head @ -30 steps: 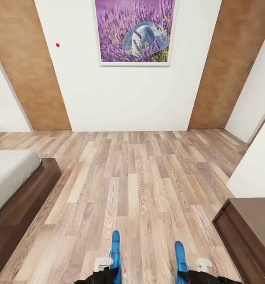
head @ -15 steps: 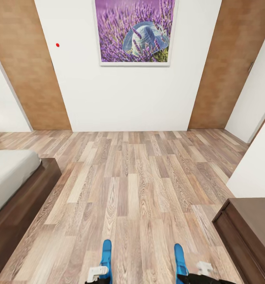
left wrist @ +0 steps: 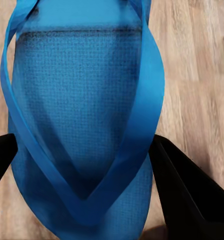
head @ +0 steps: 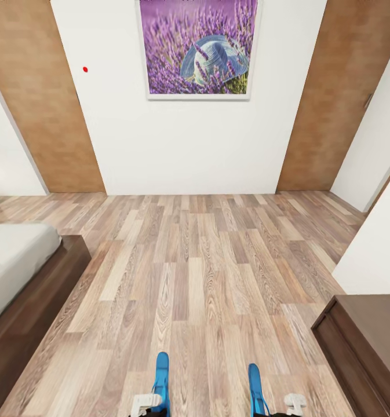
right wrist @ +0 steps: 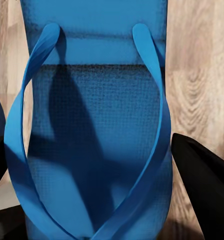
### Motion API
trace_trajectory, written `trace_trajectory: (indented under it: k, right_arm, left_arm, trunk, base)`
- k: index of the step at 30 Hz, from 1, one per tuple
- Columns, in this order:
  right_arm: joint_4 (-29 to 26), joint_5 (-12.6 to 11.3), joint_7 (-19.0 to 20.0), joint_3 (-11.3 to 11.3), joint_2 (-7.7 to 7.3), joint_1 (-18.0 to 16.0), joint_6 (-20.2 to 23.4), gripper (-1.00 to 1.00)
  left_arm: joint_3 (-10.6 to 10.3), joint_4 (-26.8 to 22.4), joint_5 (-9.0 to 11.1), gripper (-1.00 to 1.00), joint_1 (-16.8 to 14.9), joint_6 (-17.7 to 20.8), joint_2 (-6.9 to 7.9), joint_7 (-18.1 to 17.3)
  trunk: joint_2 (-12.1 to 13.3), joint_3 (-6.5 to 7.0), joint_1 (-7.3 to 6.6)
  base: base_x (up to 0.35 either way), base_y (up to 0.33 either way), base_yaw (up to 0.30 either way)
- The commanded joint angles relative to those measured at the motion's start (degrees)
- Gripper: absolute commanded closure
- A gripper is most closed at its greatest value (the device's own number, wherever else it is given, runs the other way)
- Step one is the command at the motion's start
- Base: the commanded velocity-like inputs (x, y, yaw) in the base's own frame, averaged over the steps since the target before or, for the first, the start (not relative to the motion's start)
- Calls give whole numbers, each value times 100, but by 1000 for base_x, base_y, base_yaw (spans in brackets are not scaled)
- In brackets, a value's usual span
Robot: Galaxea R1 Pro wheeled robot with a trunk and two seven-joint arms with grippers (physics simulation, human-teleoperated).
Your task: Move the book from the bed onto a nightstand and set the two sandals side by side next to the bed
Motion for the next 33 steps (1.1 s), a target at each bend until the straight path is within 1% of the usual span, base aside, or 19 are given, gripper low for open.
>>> trace_trajectory:
  k: [1, 5, 13, 26, 33]
  right_arm:
    - [3, 40, 21, -46, 1, -2, 32, 100]
    - [14, 41, 28, -46, 1, -2, 31, 100]
    - [16, 40, 28, -46, 1, -2, 31, 100]
    - [16, 39, 29, -46, 1, -2, 31, 100]
    - [16, 40, 29, -46, 1, -2, 31, 100]
  left_arm:
    - [14, 17, 23, 100, -4, -8, 5, -90]
    - [15, 31, 20, 100, -4, -8, 10, -192]
    - [15, 33, 21, 100, -3, -8, 8, -209]
    - [15, 42, 30, 100, -3, -8, 7, -208]
    - [15, 42, 32, 100, -3, -8, 12, -208]
  trunk:
    - [40, 14, -23]
    - [200, 86, -111]
    - [521, 229, -287]
    - [521, 229, -287]
    - [521, 229, -287]
  base:
    - [0, 0, 0]
    - [0, 0, 0]
    - [0, 0, 0]
    - [0, 0, 0]
    - [253, 0, 0]
